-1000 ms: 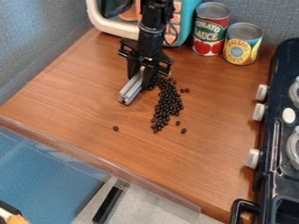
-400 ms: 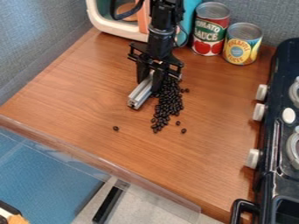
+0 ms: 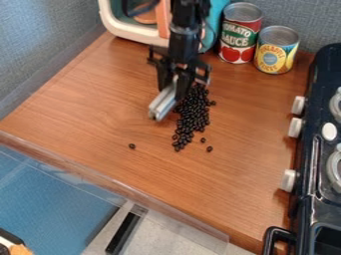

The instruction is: Sweep into pile

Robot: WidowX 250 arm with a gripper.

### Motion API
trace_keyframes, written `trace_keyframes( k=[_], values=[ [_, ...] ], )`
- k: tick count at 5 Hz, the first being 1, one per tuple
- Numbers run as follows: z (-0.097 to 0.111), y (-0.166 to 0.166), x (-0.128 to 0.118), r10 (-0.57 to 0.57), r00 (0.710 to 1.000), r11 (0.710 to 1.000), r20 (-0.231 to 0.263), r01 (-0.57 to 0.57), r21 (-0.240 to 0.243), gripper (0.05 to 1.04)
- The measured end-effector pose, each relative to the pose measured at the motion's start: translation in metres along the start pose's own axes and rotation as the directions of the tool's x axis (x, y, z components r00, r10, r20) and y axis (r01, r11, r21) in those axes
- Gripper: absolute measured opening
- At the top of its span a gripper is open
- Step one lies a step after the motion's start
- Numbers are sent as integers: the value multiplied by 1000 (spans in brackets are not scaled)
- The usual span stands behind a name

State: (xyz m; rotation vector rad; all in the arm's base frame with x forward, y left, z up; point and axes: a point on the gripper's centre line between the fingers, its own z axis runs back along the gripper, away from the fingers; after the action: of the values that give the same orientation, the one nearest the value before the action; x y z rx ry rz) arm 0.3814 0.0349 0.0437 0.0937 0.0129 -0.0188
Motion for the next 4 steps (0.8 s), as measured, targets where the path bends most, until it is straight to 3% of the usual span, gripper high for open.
trace_keyframes(
  k=[1, 2, 3, 4],
  values=[
    [15, 50, -7, 139, 989, 990, 46, -140, 12, 372],
    [6, 79, -19, 184, 982, 982, 44, -186, 46, 372],
    [2, 91, -26, 266, 963, 956, 34, -268, 118, 372],
    [-19, 95, -48, 384, 913, 922, -138, -371, 111, 372]
  ],
)
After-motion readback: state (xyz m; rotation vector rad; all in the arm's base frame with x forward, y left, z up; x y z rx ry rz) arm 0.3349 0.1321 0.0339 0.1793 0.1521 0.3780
